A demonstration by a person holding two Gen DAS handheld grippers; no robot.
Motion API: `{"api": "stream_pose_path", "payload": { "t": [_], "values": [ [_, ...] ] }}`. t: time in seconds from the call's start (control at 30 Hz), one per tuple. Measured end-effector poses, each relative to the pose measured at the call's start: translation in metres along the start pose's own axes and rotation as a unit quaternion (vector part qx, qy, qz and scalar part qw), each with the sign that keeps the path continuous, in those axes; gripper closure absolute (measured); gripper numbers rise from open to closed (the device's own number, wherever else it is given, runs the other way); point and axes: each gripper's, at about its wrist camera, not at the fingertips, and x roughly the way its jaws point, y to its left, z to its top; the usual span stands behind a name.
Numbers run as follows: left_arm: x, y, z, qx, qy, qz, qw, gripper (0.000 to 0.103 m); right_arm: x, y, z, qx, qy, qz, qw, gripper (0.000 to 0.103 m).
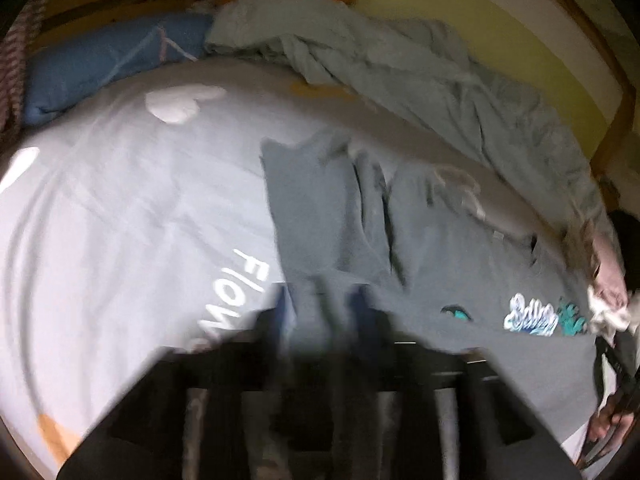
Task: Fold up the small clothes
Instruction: 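Fold the shirt side toward the middle and open both grippers, then grasp the folded shirt edge with the left gripper while the right gripper closes on it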
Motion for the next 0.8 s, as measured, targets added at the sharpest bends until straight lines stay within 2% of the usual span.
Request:
{"api": "stream_pose_path", "payload": {
  "t": [0.03, 0.13, 0.3, 0.37, 0.47, 0.53, 0.63, 0.67, 0.73, 0.8],
  "values": [
    [-0.014, 0.004, 0.000, -0.004, -0.023, -0.006, 0.9997, 0.055, -0.006, -0.001, 0.000, 0.003, -0.009, -0.004, 1.000, 0.071],
    [-0.053, 0.012, -0.007, 0.002, -0.050, -0.036, 0.9981, 0.055, -0.032, -0.007, -0.002, 0.014, -0.037, 0.003, 0.999, 0.058],
    [-0.087, 0.004, -0.044, 0.072, -0.042, -0.032, 0.9960, 0.055, -0.069, -0.007, -0.010, 0.013, -0.053, 0.022, 0.998, 0.058],
    [-0.087, -0.009, -0.063, 0.115, -0.028, -0.025, 0.9926, 0.055, -0.078, -0.004, -0.019, 0.007, -0.054, 0.016, 0.998, 0.058],
    [-0.075, -0.028, -0.080, 0.156, 0.004, -0.014, 0.9877, 0.055, -0.083, 0.005, -0.036, -0.003, -0.038, 0.031, 0.999, 0.058],
    [-0.063, -0.035, -0.087, 0.161, 0.027, 0.006, 0.9865, 0.055, -0.084, 0.017, -0.048, -0.023, -0.023, 0.032, 0.999, 0.058],
    [-0.046, -0.035, -0.090, 0.156, 0.047, 0.064, 0.9846, 0.058, -0.076, 0.028, -0.066, -0.038, 0.011, 0.003, 0.999, 0.058],
    [-0.043, -0.032, -0.089, 0.147, 0.048, 0.081, 0.9846, 0.063, -0.072, 0.028, -0.069, -0.035, 0.020, 0.003, 0.999, 0.058],
    [-0.042, -0.024, -0.083, 0.122, 0.032, 0.109, 0.9860, 0.065, -0.063, 0.026, -0.075, -0.033, 0.040, -0.005, 0.999, 0.058],
    [-0.042, -0.023, -0.082, 0.124, 0.015, 0.151, 0.9806, 0.071, -0.056, 0.022, -0.075, -0.038, 0.047, -0.021, 0.998, 0.058]
  ]
}}
